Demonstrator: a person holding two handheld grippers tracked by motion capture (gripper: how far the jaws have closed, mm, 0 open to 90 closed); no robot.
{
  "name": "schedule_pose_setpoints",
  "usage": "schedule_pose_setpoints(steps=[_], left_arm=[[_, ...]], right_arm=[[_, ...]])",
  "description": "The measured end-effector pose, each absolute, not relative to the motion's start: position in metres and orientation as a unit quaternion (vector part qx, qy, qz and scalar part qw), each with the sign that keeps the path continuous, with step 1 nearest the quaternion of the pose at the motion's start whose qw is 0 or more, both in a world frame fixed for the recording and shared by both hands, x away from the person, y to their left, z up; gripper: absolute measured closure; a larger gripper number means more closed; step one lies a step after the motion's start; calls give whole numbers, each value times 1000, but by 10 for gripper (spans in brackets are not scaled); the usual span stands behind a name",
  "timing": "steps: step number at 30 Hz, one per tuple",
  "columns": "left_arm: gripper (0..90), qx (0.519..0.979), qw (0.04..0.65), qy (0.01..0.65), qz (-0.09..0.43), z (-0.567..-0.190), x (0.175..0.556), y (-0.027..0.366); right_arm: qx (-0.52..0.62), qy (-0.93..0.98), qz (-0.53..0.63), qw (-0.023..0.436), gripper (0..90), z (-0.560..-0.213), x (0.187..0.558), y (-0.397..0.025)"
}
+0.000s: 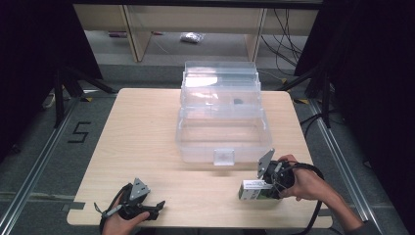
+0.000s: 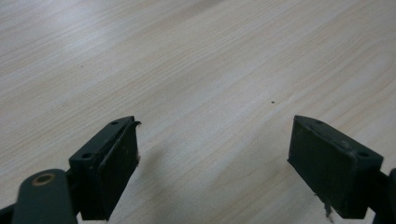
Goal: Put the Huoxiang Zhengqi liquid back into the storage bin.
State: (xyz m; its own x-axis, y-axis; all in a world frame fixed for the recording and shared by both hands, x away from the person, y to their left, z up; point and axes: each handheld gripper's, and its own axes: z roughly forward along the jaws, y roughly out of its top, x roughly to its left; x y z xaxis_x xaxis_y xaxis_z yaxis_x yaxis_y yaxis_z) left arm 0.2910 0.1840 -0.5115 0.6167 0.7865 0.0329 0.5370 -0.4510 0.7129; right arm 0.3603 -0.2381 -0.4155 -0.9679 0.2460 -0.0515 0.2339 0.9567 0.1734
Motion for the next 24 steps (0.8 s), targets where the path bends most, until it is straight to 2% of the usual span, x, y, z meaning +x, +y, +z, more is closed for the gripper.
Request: schedule_pose_setpoints(steps=[7, 10, 24], left_arm=[[154, 830, 343, 400, 182, -512, 291, 183], [154, 834, 338, 398, 179, -511, 290, 184], [154, 832, 342, 400, 178, -511, 290, 184]], right_arm=[[103, 991, 78, 22, 585, -420, 363, -238], [61, 996, 66, 26, 633, -418, 366, -235], [57, 997, 38, 22, 640, -411, 365, -222]])
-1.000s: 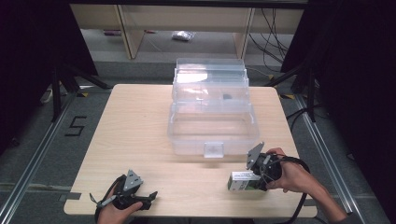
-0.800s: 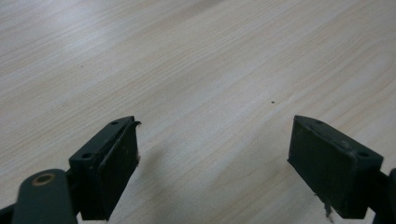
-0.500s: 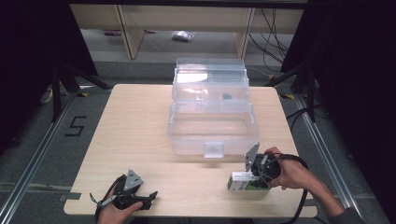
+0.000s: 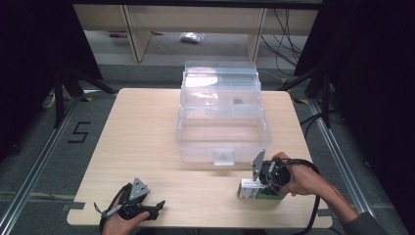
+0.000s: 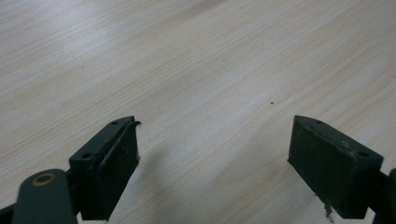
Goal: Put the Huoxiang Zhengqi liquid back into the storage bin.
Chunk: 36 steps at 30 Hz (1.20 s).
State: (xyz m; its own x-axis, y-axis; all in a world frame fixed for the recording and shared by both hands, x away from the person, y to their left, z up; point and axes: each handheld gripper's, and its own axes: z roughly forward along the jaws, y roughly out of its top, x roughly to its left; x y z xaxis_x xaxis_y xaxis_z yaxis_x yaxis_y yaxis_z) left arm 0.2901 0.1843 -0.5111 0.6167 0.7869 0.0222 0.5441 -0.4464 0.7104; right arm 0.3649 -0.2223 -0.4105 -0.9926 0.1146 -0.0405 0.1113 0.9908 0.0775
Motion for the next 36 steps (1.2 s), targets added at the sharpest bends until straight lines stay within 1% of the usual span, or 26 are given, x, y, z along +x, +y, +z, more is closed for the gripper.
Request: schedule_pose_setpoints(steps=[1, 2, 5, 6, 7, 9, 16, 17, 20, 22, 23, 24, 25, 26, 28, 30, 35, 36], left_arm=[[154, 832, 341, 399, 178, -511, 290, 185], [154, 830, 344, 399, 182, -511, 291, 184], [154, 830, 345, 400, 180, -511, 290, 184], [154, 833, 341, 399, 178, -511, 290, 185], [154, 827, 348, 402, 182, -512, 291, 184], [154, 831, 347, 393, 187, -511, 292, 185], [154, 833, 341, 397, 179, -510, 290, 185], [154, 827, 349, 401, 183, -512, 291, 184], [154, 830, 347, 396, 186, -511, 291, 184], [154, 832, 341, 399, 179, -511, 290, 185], [154, 827, 347, 403, 182, -512, 291, 184], [154, 831, 344, 397, 184, -511, 291, 185], [154, 833, 340, 397, 180, -510, 290, 185], [154, 829, 346, 399, 184, -512, 291, 184], [154, 834, 339, 397, 179, -511, 291, 185], [154, 832, 341, 398, 180, -511, 291, 185], [154, 832, 342, 397, 182, -511, 291, 185], [154, 828, 348, 400, 183, -512, 291, 184]], right_arm=[[61, 997, 39, 20, 640, -409, 364, -222], [40, 998, 46, 18, 640, -408, 367, -221], [56, 997, 47, 21, 640, -403, 364, -219], [29, 998, 49, 24, 640, -400, 368, -219], [49, 998, 46, 20, 640, -398, 365, -218], [60, 997, 45, 18, 641, -397, 363, -218], [36, 998, 54, 16, 641, -389, 366, -214], [48, 997, 52, 17, 641, -387, 364, -214], [30, 998, 49, 20, 641, -377, 366, -211], [50, 997, 48, 18, 641, -374, 363, -211], [28, 998, 54, 17, 641, -372, 366, -210], [46, 997, 54, 20, 641, -365, 365, -208], [40, 997, 57, 21, 641, -362, 366, -207], [44, 997, 56, 21, 641, -359, 367, -207], [38, 998, 54, 24, 641, -356, 369, -206], [45, 997, 58, 21, 641, -352, 369, -204], [15, 998, 54, 25, 642, -342, 376, -198], [26, 997, 62, 23, 642, -341, 375, -198]])
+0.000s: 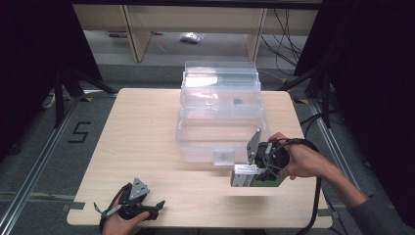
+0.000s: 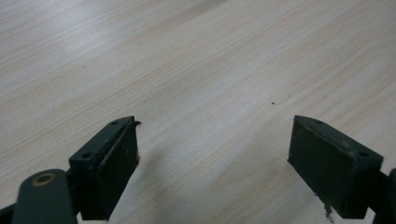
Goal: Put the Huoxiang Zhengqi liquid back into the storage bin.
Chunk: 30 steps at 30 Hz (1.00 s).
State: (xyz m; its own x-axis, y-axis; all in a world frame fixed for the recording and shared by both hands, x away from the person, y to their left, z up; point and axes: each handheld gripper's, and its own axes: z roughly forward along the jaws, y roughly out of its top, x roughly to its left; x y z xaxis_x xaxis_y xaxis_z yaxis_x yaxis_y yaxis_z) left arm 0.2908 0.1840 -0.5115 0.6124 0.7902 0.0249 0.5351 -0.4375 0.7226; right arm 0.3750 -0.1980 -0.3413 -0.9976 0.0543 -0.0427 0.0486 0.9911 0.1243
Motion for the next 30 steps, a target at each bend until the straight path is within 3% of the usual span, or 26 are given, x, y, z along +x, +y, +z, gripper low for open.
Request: schedule_pose_setpoints(steps=[30], left_arm=[[154, 825, 352, 406, 176, -511, 289, 183]], right_arm=[[13, 997, 67, 33, 643, -293, 412, -176]])
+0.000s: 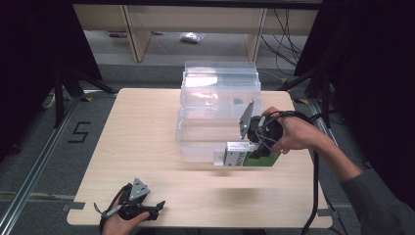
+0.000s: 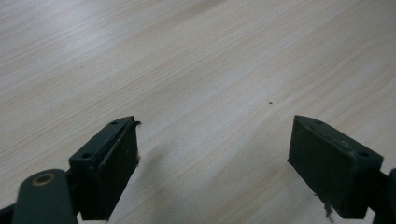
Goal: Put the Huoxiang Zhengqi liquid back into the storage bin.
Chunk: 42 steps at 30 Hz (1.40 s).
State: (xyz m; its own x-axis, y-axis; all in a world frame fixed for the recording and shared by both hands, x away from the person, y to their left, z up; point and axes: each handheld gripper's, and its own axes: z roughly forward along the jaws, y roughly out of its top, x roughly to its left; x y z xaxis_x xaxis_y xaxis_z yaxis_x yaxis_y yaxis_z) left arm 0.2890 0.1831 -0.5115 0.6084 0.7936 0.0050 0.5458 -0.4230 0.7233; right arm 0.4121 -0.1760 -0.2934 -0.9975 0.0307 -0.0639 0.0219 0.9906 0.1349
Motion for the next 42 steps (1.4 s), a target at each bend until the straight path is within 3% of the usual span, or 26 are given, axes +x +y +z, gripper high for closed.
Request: schedule_pose_setpoints(steps=[22, 42], left_arm=[[154, 830, 342, 403, 176, -512, 290, 186], [154, 829, 345, 404, 173, -513, 290, 185]], right_arm=[[40, 995, 76, 43, 643, -280, 454, -179], [29, 997, 56, 33, 642, -310, 506, -172]])
